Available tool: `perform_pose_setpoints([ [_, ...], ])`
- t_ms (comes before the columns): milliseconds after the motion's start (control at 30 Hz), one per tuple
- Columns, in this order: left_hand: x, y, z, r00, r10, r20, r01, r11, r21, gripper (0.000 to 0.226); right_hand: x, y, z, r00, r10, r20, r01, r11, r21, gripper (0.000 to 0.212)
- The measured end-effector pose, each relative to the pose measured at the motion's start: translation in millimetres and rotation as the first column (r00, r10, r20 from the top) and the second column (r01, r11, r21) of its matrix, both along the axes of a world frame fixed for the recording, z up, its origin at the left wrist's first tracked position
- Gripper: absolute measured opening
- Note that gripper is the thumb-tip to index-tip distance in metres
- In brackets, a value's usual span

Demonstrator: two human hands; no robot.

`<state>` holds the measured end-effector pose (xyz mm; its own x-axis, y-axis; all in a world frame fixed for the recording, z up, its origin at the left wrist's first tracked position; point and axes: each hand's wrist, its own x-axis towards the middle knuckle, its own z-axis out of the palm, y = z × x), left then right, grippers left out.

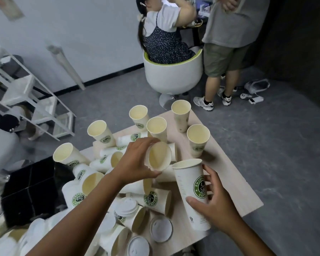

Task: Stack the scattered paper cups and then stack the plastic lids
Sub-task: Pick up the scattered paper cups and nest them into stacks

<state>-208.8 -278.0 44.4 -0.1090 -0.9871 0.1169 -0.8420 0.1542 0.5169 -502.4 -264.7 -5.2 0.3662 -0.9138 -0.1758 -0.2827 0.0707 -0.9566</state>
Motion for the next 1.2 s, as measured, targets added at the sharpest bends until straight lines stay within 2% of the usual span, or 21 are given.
perform_pose_setpoints([
  [167,26,74,69,0.966,0.194,-0.169,-0.216,0.968,-0.125,0.092,38,3,43,0.986,0.144,0.087,-0.142,0.989,-0.03,0.097],
  [367,67,208,136,0.855,0.427,-0.296,-0.501,0.826,-0.257,0.092,121,33,77,0.903,0.419,0.096,-0.406,0.904,-0.133,0.093],
  [533,79,320,150,0.742,0.508,-0.437,-0.652,0.699,-0.294,0.091,176,79,90,0.813,0.58,0.053,-0.558,0.802,-0.211,0.097],
  [667,84,390,143,0.658,0.554,-0.51,-0.732,0.628,-0.262,0.091,205,119,99,0.775,0.631,0.008,-0.614,0.758,-0.22,0.098],
  [900,76,422,110,0.599,0.544,-0.588,-0.731,0.671,-0.123,0.085,222,159,119,0.787,0.616,0.046,-0.587,0.769,-0.253,0.124],
  [1200,67,415,66,0.559,0.537,-0.632,-0.678,0.735,0.024,0.086,221,178,137,0.82,0.572,0.015,-0.534,0.774,-0.342,0.121],
])
